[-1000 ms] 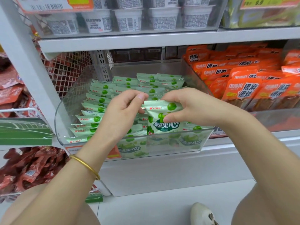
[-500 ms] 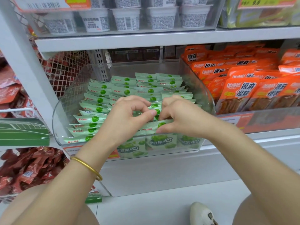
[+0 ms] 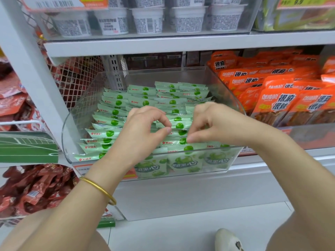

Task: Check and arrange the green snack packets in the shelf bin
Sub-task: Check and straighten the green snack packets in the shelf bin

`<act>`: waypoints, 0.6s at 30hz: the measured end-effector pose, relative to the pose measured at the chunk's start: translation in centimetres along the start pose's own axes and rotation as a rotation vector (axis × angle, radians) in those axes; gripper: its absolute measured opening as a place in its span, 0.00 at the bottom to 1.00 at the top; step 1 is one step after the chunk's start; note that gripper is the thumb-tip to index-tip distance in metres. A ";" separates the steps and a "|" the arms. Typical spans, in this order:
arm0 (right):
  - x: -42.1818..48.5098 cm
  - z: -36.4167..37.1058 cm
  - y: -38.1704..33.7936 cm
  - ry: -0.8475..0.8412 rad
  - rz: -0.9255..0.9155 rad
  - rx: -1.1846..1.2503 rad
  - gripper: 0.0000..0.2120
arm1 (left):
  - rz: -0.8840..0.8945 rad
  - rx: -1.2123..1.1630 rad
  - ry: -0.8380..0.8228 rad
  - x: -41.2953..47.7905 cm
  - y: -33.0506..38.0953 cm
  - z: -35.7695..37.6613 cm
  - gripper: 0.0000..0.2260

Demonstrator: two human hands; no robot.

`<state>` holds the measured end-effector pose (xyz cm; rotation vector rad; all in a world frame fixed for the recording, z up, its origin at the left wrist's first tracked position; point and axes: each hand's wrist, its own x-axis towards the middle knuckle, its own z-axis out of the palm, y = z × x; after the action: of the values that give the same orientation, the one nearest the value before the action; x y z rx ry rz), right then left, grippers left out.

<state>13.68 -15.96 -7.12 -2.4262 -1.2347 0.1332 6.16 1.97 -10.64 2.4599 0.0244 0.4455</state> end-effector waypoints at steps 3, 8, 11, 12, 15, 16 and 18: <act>0.5 -0.3 -0.2 0.110 0.010 0.032 0.03 | 0.007 -0.007 0.026 0.2 -0.3 -0.2 0.09; 1.6 1.6 -0.4 0.001 -0.019 -0.218 0.06 | 0.011 0.030 -0.089 0.3 -0.6 -0.7 0.07; 1.8 1.6 -0.2 -0.008 -0.047 -0.246 0.07 | 0.046 0.089 -0.157 0.2 -1.0 -0.6 0.09; 1.8 1.7 -0.2 0.000 -0.061 -0.220 0.06 | 0.054 0.102 -0.166 0.1 -1.0 -0.6 0.10; 1.8 2.0 0.1 0.059 -0.093 -0.135 0.03 | 0.054 0.105 -0.190 0.3 -1.0 -0.8 0.12; 1.8 2.0 0.2 0.064 -0.084 -0.097 0.02 | 0.053 0.108 -0.196 0.3 -1.0 -0.8 0.12; 1.8 2.0 0.3 0.062 -0.046 0.001 0.04 | 0.037 0.112 -0.206 0.3 -0.9 -0.8 0.11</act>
<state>14.47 -14.06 -8.86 -2.3811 -1.2611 0.0447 6.24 3.21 -10.46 2.6086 -0.0845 0.2094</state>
